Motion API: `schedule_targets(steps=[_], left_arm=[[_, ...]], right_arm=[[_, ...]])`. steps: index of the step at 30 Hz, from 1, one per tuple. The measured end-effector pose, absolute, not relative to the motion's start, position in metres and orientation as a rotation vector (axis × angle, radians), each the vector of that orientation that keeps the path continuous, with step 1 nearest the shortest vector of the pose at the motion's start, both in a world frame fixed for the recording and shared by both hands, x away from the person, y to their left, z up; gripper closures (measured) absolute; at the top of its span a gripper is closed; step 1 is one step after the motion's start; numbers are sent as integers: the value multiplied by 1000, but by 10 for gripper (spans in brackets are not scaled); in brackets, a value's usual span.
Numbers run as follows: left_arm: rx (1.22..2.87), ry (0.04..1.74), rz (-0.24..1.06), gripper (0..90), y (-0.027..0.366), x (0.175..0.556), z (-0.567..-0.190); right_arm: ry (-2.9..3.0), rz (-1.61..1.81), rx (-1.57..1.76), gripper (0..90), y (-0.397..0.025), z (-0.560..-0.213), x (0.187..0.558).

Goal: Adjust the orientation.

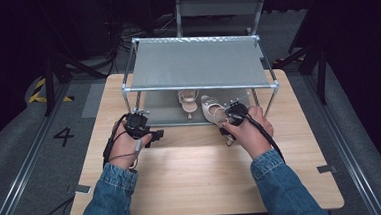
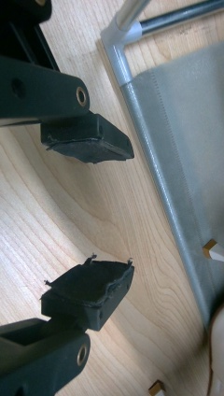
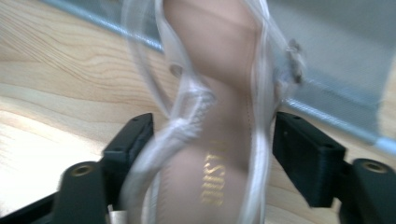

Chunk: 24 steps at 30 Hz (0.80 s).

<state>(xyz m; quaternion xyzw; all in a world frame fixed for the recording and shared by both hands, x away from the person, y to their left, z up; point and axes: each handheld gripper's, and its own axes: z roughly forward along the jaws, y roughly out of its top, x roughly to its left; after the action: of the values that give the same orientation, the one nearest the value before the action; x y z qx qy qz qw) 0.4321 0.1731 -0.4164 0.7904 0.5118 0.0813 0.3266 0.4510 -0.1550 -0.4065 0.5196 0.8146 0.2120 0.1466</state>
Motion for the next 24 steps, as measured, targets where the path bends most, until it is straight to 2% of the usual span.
schedule_targets(steps=[8,13,17,24], left_arm=[[2081,1329,203,388,167,436,-417],[2097,1315,197,388,164,437,-417],[2092,1316,201,388,162,438,-417],[2088,1321,203,388,164,437,-417]], right_arm=[[2319,724,1458,293,-168,-380,424],[2365,690,1440,384,-178,-373,402],[2395,671,1435,391,-185,-380,391],[2413,623,1460,384,-191,-408,392]])
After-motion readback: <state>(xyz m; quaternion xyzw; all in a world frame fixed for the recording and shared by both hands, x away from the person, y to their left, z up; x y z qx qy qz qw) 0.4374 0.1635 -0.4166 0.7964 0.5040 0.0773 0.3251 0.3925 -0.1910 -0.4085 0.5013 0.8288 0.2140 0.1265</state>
